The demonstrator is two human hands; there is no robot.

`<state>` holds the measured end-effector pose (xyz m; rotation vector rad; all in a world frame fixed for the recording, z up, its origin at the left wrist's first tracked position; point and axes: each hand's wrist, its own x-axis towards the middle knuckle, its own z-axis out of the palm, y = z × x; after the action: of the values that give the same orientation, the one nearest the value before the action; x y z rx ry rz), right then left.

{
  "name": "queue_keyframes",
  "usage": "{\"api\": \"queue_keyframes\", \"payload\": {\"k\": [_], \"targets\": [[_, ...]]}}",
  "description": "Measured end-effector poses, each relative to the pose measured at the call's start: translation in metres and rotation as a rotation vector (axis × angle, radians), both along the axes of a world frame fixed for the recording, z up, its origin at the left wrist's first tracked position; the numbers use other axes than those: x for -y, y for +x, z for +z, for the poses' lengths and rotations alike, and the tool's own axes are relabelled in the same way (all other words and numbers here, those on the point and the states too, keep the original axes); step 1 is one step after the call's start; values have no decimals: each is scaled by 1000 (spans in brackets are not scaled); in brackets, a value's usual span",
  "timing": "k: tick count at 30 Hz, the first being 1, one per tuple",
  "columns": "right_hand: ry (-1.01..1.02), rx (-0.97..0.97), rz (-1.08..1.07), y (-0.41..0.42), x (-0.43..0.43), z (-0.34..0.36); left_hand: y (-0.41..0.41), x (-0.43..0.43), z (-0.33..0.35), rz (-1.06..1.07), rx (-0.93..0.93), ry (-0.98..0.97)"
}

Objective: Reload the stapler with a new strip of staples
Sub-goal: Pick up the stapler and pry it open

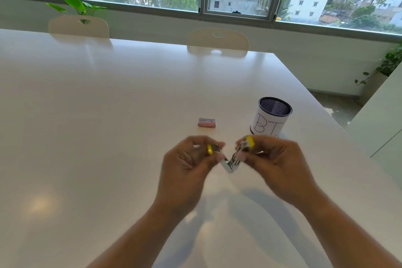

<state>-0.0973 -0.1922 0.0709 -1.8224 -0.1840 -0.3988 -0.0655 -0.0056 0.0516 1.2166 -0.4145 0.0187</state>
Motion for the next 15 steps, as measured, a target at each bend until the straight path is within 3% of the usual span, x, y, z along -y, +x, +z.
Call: {"api": "queue_keyframes", "payload": {"k": [3, 9, 15], "targets": [[268, 1, -40, 4, 16, 10, 9, -12, 8, 43, -78, -115], [578, -75, 68, 4, 35, 10, 23, -35, 11, -172, -164, -50], [586, -193, 142, 10, 39, 6, 52, -32, 24, -327, -152, 522]]}}
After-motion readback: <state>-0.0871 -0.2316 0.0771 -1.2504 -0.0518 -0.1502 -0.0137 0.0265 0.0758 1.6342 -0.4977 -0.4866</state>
